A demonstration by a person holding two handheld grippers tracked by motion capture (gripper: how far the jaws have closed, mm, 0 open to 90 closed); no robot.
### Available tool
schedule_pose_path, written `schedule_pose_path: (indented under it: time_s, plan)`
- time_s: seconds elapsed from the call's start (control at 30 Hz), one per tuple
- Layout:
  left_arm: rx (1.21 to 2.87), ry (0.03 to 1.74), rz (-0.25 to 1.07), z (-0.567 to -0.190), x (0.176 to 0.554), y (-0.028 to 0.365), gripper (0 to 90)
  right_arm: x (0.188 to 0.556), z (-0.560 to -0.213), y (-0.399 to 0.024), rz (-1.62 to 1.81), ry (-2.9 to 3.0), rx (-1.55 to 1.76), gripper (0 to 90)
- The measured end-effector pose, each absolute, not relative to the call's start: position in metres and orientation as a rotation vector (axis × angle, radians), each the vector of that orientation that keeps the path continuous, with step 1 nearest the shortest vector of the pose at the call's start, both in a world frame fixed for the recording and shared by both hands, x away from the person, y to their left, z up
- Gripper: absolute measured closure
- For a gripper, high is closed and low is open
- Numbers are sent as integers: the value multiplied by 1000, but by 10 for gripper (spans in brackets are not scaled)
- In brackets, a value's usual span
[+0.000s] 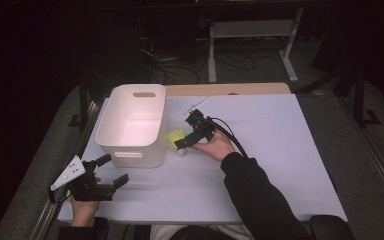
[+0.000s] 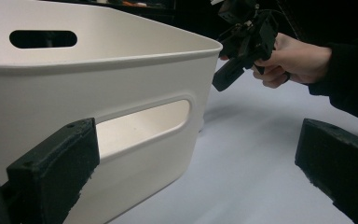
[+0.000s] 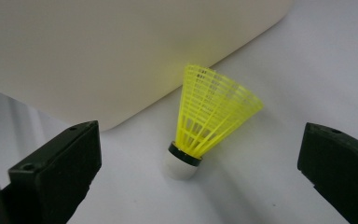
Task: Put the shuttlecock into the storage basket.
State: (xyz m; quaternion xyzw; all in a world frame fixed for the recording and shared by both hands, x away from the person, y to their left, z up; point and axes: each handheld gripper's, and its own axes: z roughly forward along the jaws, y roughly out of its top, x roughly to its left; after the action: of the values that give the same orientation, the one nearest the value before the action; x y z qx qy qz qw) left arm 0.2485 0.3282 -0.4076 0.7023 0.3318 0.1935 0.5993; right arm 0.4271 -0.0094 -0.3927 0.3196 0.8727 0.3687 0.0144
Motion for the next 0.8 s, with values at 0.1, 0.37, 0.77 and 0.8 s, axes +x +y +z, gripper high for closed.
schedule_pose_path:
  time_s: [0.1,0.37,0.77,0.8]
  plan:
    - [1628,769,449,-408,248,328,0,427,-396,-6,1136,2735,1040,0]
    - [1630,768,449,-408,248,328,0,427,-408,-1,1115,2761,1120,63]
    - [1629,765,448,-408,248,328,0,428,-421,2,1090,2754,1181,159]
    - [1629,765,448,-408,248,328,0,427,-422,2,1090,2755,1190,166]
